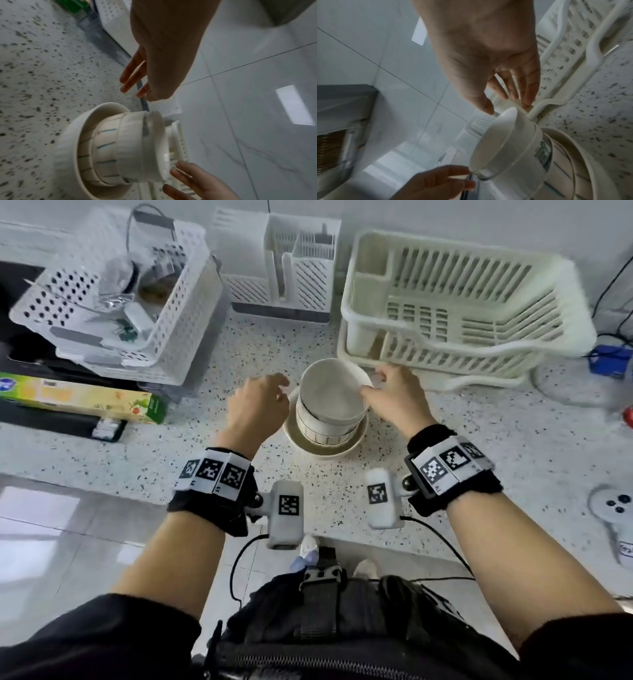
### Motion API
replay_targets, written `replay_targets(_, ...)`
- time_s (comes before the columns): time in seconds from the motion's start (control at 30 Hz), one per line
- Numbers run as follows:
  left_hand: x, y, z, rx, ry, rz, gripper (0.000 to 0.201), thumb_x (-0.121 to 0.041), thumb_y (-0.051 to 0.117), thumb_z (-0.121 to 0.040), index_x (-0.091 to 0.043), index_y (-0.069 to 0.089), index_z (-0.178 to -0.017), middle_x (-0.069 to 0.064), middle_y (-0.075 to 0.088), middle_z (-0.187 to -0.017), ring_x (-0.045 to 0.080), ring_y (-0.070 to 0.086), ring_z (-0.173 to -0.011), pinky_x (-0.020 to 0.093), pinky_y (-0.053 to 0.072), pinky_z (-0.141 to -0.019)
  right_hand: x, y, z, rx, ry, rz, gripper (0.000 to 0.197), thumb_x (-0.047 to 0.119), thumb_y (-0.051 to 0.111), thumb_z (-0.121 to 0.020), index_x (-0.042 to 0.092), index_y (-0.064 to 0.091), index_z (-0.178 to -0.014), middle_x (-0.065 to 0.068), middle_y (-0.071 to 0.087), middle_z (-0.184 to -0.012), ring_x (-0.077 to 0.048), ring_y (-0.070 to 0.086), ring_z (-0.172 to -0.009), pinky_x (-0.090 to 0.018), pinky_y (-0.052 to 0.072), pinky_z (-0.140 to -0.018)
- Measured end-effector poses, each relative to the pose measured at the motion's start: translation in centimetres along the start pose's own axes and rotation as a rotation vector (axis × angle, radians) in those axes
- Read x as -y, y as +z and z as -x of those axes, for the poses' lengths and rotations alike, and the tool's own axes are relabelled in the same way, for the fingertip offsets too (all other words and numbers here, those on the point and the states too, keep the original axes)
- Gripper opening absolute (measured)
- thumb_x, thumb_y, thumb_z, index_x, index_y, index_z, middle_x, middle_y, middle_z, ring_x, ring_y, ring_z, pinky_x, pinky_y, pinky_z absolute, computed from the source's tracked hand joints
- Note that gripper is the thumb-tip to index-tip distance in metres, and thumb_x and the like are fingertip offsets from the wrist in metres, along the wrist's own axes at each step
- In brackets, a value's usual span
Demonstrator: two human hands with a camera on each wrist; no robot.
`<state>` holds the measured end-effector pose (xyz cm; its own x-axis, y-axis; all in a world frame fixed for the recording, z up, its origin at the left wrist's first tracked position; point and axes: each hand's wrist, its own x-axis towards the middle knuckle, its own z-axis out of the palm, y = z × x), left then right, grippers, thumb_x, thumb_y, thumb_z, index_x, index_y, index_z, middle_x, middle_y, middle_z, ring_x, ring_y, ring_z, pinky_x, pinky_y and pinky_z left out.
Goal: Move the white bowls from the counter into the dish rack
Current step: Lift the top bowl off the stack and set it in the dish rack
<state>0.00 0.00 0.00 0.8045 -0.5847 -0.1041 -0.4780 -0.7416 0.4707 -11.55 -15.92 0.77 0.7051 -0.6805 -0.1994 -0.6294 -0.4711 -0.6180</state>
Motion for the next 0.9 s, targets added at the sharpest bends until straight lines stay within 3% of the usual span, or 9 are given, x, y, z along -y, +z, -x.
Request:
replay_targets(0.1, 1.5, 1.2, -1.5, 0.126, -0.054, 0.017, 0.037, -0.016, 0.047, -0.09, -0.019, 0.053, -0.126, 0.007, 0.066, -0.121, 0.029, 0.061, -0.109, 0.039, 0.049, -0.089, 0.3, 0.8, -1.1, 0.009, 0.074, 0.035, 0.045, 0.029, 0.062, -0.082, 0.011, 0.057, -0.123, -0.011, 0.059, -0.127, -0.028, 0.058, -0.113, -0.038, 0.049, -0.096)
replay_targets(0.23, 3.0, 2.7, -2.7, 0.229, -0.064, 0.065, 0.037, -0.018, 0.047, -0.089, -0.017, 0.054, -0.125, 0.008, 0.066, -0.12, 0.028, 0.061, -0.107, 0.039, 0.05, -0.089, 0.5, 1.9, -1.8, 0.0, 0.084, 0.04, 0.025, 0.02, 0.064, -0.081, 0.008, 0.067, -0.102, -0.014, 0.068, -0.106, -0.033, 0.066, -0.09, -0.046, 0.057, -0.079)
replay_targets(0.37, 4.1, 4.1, -3.0, 0.257, -0.036, 0.16, 0.031, -0.017, 0.044, -0.089, -0.017, 0.062, -0.115, 0.012, 0.073, -0.097, 0.032, 0.069, -0.079, 0.037, 0.056, -0.067, 0.4, 2.3, -2.2, -0.011, 0.073, 0.041, 0.029, 0.002, 0.06, -0.079, 0.003, 0.067, -0.108, -0.019, 0.069, -0.108, -0.036, 0.065, -0.095, -0.047, 0.056, -0.082)
replay_targets(0.47, 4.4, 4.6, -3.0, 0.237, -0.025, 0.213, 0.027, -0.017, 0.044, -0.092, -0.016, 0.064, -0.109, 0.01, 0.071, -0.08, 0.027, 0.066, -0.059, 0.028, 0.049, -0.05, 0.6, 2.1, -2.4, -0.024, 0.06, 0.008, 0.031, -0.005, 0.057, -0.076, -0.001, 0.069, -0.104, -0.021, 0.07, -0.106, -0.038, 0.066, -0.094, -0.048, 0.057, -0.079)
replay_targets(0.6, 4.2, 5.5, -2.9, 0.195, -0.042, 0.251, 0.028, -0.017, 0.041, -0.093, -0.014, 0.064, -0.11, 0.019, 0.071, -0.079, 0.036, 0.067, -0.063, 0.046, 0.057, -0.058, 0.8, 1.7, -2.7, -0.027, 0.046, -0.01, 0.026, -0.005, 0.054, -0.074, -0.004, 0.07, -0.094, -0.022, 0.072, -0.094, -0.037, 0.065, -0.088, -0.035, 0.055, -0.071)
replay_targets(0.7, 4.2, 5.8, -2.8, 0.183, -0.048, 0.284, 0.029, -0.016, 0.039, -0.095, -0.012, 0.063, -0.11, 0.02, 0.071, -0.079, 0.036, 0.067, -0.06, 0.047, 0.058, -0.057, 0.9, 1.4, -2.4, 0.005, 0.069, -0.093, 0.026, -0.009, 0.05, -0.072, -0.008, 0.069, -0.09, -0.025, 0.07, -0.093, -0.042, 0.065, -0.082, -0.053, 0.058, -0.069)
replay_targets(0.77, 4.1, 5.7, -2.6, 0.193, -0.062, 0.306, 0.029, -0.018, 0.039, -0.095, -0.014, 0.063, -0.11, 0.02, 0.071, -0.081, 0.034, 0.068, -0.059, 0.045, 0.059, -0.057, 1.0, 1.0, -2.2, 0.043, 0.121, -0.175, 0.025, -0.012, 0.049, -0.074, -0.013, 0.065, -0.093, -0.029, 0.065, -0.099, -0.045, 0.064, -0.084, -0.058, 0.057, -0.062)
replay_targets(0.83, 4.1, 5.4, -2.6, 0.211, -0.074, 0.331, 0.029, -0.02, 0.039, -0.096, -0.016, 0.063, -0.112, 0.019, 0.071, -0.086, 0.035, 0.068, -0.063, 0.046, 0.059, -0.06, 1.2, 0.4, -1.7, 0.103, 0.198, -0.335, 0.025, -0.015, 0.048, -0.078, -0.014, 0.061, -0.1, -0.026, 0.061, -0.11, -0.042, 0.064, -0.085, -0.05, 0.059, -0.05)
replay_targets(0.9, 3.7, 4.9, -2.6, 0.201, -0.086, 0.318, 0.031, -0.021, 0.041, -0.095, -0.016, 0.061, -0.118, 0.019, 0.071, -0.1, 0.037, 0.068, -0.076, 0.044, 0.058, -0.071, 1.3, -0.2, -1.2, 0.149, 0.264, -0.487, 0.03, -0.015, 0.05, -0.082, -0.006, 0.062, -0.107, -0.018, 0.059, -0.118, -0.042, 0.062, -0.091, -0.041, 0.059, -0.044)
